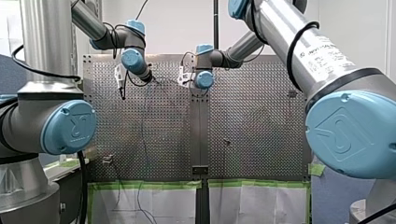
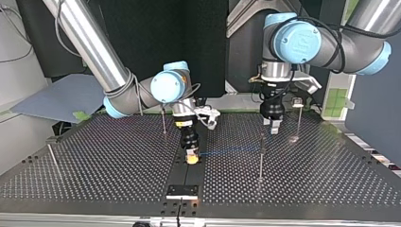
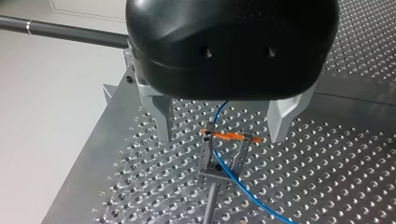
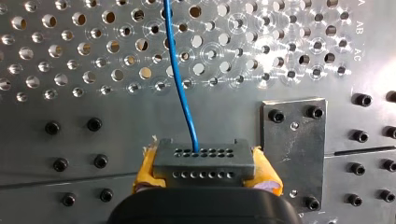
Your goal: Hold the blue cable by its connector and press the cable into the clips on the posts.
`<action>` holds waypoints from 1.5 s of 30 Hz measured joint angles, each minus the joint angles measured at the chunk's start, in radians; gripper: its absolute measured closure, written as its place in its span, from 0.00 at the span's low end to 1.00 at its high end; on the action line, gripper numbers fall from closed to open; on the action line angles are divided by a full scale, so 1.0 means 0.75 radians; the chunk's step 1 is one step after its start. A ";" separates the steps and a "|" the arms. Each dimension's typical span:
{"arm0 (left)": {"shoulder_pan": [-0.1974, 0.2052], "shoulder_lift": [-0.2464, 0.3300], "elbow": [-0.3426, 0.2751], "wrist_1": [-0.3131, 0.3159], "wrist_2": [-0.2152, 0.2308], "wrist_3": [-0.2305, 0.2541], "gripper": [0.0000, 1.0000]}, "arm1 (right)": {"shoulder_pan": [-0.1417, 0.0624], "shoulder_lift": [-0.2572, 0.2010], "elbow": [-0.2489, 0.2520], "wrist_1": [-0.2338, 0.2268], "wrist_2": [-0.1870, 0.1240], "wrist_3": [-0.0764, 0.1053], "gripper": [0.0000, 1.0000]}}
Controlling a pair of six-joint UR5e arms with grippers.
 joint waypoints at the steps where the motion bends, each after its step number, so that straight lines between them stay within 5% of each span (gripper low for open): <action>1: 0.000 0.000 0.000 0.000 0.001 -0.001 0.00 | 0.000 0.000 0.000 0.000 0.000 0.000 1.00; 22: 0.000 0.000 0.001 -0.007 -0.001 0.002 0.00 | -0.002 0.001 0.000 0.003 -0.001 0.000 1.00; 33: -0.018 -0.039 0.051 -0.008 0.008 -0.003 0.00 | -0.036 0.002 0.010 0.040 -0.003 0.005 1.00; 45: -0.079 -0.077 0.166 -0.013 0.094 -0.086 0.00 | -0.058 0.002 0.016 0.045 -0.071 0.006 1.00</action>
